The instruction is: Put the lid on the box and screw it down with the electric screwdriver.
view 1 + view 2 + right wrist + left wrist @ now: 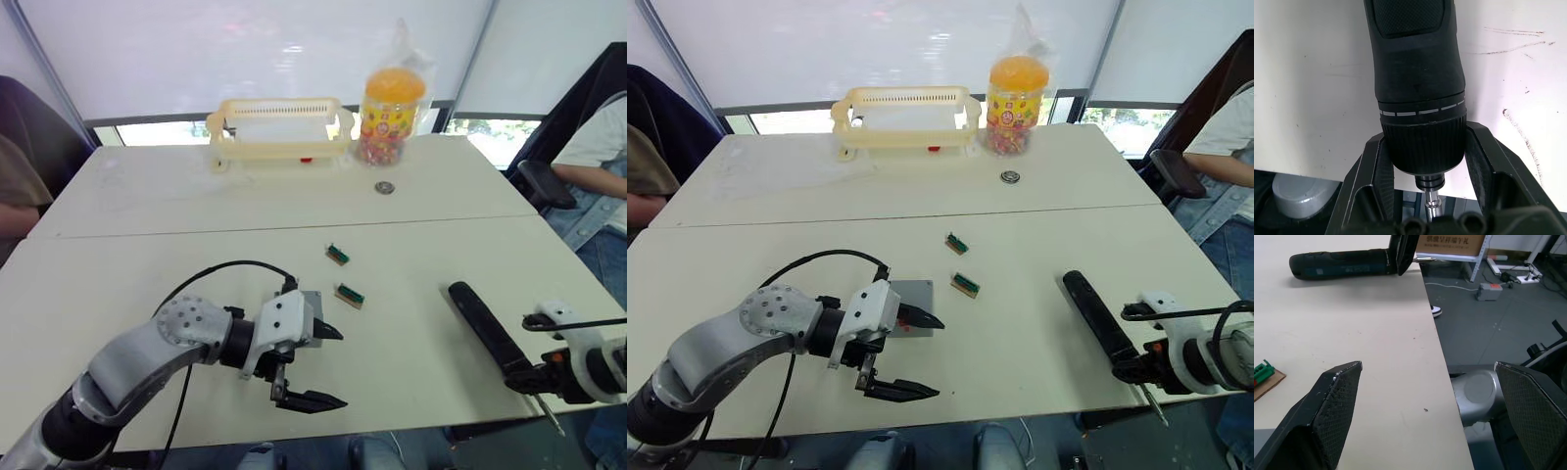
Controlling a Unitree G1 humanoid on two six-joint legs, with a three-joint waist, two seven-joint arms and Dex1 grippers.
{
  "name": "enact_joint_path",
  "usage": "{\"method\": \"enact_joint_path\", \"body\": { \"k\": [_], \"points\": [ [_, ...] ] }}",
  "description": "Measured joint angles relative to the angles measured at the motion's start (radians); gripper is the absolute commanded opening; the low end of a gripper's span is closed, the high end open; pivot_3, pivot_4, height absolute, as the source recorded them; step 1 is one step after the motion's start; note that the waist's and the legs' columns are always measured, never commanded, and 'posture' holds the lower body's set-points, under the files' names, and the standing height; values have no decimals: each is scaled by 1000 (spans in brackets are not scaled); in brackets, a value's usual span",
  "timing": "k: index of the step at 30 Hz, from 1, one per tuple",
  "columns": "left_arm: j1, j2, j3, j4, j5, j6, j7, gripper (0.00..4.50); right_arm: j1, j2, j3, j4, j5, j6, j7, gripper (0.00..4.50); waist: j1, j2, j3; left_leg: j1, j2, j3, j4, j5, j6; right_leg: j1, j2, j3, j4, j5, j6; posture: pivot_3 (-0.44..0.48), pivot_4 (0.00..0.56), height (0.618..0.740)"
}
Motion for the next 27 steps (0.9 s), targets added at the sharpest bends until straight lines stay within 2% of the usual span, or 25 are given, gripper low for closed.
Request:
{"method": "enact_joint_path", "body": {
  "k": [5,7,8,11,17,27],
  "points": [
    [1,13,5,17,3,-8,-4,4500,-35,3,32,23,-8,2,0,1610,-1,-3,-2,1,0,0,0,0,0,1,0,0,0,0,0,0,150,740],
    [1,12,5,26,16,-17,-3,4500,-49,-5,58,43,-13,-24,6,2647,-3,-5,-3,1,0,0,0,0,0,1,0,0,0,1,-1,0,150,740],
    [-1,9,5,30,21,-21,-2,4500,-59,-4,73,53,-25,-43,1,2975,-3,-5,-3,1,0,0,1,0,0,1,0,0,0,1,-1,0,150,740],
    [-1,4,4,34,24,-23,-1,4500,-105,-4,104,85,-49,-74,-6,4450,4,-3,-3,0,0,0,1,0,0,0,0,1,0,0,0,0,150,740],
    [9,6,5,36,32,-24,2,4500,-156,-4,149,126,-72,-106,-3,4450,9,-2,-2,-1,0,-1,0,0,0,-1,0,0,0,0,0,0,150,740],
    [38,20,13,37,42,-31,2,4500,-59,-64,132,105,-80,-166,73,4450,12,-1,-2,-1,0,-1,0,0,0,-1,0,0,0,0,0,0,150,740]
  ]
}}
